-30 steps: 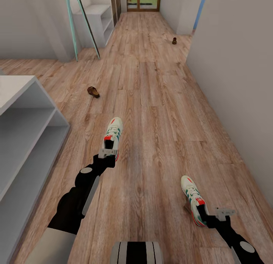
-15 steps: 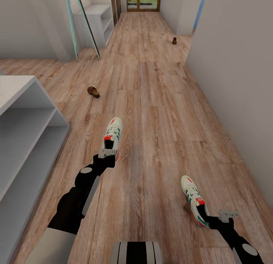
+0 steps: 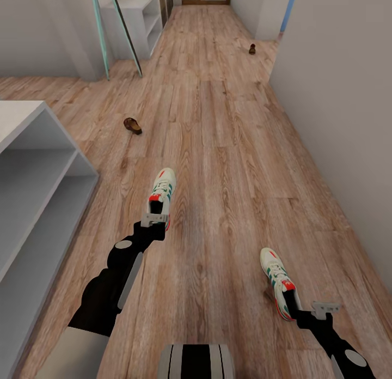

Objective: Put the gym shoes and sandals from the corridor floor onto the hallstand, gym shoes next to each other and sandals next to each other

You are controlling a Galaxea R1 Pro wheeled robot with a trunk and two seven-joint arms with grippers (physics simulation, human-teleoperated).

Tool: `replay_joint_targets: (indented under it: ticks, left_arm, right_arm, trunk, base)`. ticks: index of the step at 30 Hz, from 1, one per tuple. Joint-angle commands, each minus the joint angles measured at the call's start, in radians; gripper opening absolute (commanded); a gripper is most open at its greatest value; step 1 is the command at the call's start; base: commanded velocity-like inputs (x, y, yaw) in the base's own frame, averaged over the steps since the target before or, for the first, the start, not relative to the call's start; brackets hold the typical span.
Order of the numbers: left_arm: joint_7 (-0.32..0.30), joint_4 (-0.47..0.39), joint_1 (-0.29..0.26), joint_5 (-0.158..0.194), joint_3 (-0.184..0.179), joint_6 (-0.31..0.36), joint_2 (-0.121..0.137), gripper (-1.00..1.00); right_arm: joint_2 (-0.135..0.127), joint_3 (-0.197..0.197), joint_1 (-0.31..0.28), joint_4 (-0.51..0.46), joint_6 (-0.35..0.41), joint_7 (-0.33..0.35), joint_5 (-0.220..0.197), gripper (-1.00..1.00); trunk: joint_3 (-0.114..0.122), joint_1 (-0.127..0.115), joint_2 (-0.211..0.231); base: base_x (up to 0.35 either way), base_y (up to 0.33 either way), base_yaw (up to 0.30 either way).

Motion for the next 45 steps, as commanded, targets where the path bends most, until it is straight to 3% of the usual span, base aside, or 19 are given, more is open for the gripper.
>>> replay_joint_targets:
  ticks: [1, 4, 16, 19, 29, 45]
  left_arm:
    - [0.001, -0.002, 0.0, 0.001, 0.0, 0.005, 0.0, -1.0]
    - [0.001, -0.005, 0.0, 0.001, -0.001, 0.005, 0.001, -1.0]
    - [0.002, -0.044, -0.009, 0.003, 0.001, 0.006, -0.001, -1.0]
    - [0.002, -0.065, -0.011, 0.003, 0.0, 0.007, -0.003, -1.0]
    - [0.002, -0.071, -0.004, 0.003, 0.0, 0.007, -0.002, -1.0]
    - [0.004, -0.096, 0.001, 0.002, -0.003, 0.007, -0.002, -1.0]
  right_arm:
    - [0.001, -0.006, -0.001, 0.0, -0.005, 0.006, 0.01, 1.0]
    - [0.001, -0.006, -0.001, -0.001, -0.005, 0.006, 0.01, 1.0]
    - [0.001, -0.006, -0.001, 0.002, -0.005, 0.006, 0.01, 1.0]
    - [0.001, -0.006, -0.001, 0.003, -0.005, 0.006, 0.01, 1.0]
    - [0.001, -0.006, -0.001, 0.005, -0.006, 0.006, 0.01, 1.0]
    - [0.001, -0.006, -0.001, 0.005, -0.005, 0.006, 0.01, 1.0]
  trunk:
    - [-0.001, 0.0, 0.0]
    - [-0.005, 0.0, 0.0]
    - [-0.067, 0.006, -0.003]
    - [-0.068, 0.006, -0.003]
    - [-0.117, 0.01, -0.006]
    - [-0.124, 0.01, -0.006]
  base:
    - [0.0, 0.0, 0.0]
    - [0.0, 0.0, 0.0]
    - [0.0, 0.0, 0.0]
    - [0.0, 0.0, 0.0]
    - [0.0, 0.0, 0.0]
    - [0.007, 0.0, 0.0]
